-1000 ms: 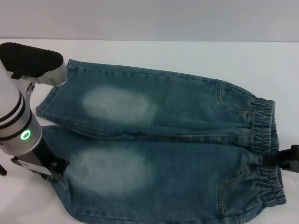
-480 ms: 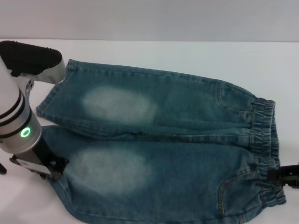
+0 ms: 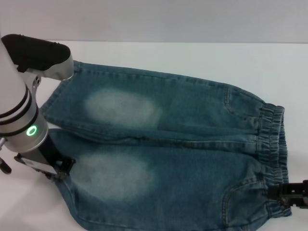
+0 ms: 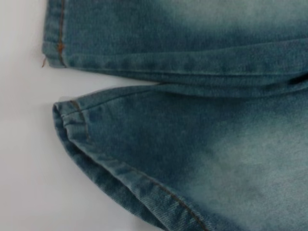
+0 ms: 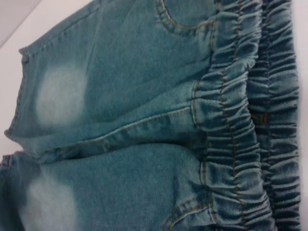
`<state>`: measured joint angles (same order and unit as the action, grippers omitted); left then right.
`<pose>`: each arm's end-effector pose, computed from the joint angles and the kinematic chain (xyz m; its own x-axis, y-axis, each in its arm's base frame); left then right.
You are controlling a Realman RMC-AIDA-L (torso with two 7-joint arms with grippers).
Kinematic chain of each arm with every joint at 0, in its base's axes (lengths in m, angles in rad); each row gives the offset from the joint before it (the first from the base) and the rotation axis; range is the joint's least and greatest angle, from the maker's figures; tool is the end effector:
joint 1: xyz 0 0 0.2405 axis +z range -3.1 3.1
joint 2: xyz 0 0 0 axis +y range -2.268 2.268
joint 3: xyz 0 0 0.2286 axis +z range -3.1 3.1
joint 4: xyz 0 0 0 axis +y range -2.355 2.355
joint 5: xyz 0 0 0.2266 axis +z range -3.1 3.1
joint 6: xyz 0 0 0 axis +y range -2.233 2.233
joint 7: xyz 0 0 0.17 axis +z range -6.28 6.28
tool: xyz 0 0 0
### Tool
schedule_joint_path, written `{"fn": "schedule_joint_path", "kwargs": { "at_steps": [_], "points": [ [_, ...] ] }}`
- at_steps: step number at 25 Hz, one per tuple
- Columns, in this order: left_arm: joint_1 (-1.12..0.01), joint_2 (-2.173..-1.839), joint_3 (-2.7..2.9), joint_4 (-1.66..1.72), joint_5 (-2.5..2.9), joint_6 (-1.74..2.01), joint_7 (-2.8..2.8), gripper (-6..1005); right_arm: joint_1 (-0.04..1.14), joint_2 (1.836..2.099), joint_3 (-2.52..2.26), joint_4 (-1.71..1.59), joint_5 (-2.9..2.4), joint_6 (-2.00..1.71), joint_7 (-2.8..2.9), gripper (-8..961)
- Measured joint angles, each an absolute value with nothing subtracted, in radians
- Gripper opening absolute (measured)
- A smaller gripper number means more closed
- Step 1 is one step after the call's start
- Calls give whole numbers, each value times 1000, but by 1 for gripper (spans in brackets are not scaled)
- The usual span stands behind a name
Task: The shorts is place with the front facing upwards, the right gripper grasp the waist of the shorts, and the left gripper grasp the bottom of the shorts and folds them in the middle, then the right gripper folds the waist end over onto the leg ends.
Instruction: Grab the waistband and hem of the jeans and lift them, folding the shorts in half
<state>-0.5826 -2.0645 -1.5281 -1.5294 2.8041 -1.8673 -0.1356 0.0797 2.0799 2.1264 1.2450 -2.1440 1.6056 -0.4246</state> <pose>-0.1696 0.3129 0.0023 0.2548 0.9508 -0.1763 0.6423 -0.3027 -0.7042 0.3054 0.2530 0.0289 -0.0513 -0.9614 -0.2702 -0.9985 0.0539 -0.0020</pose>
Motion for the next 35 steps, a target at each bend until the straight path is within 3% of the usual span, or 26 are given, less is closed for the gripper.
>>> {"fn": "schedule_joint_path", "kwargs": {
  "at_steps": [6,35],
  "points": [
    [-589,-2065,-1526,-1526,2804,-1867,-136,118,77,2080,2116,1240,-2144,1599,-419,574],
    [-592,-2066,-1497,-1521,2802,-1867,-130,146,51,2080,2125,1254,-2096,1600,-405,478]
  ]
}}
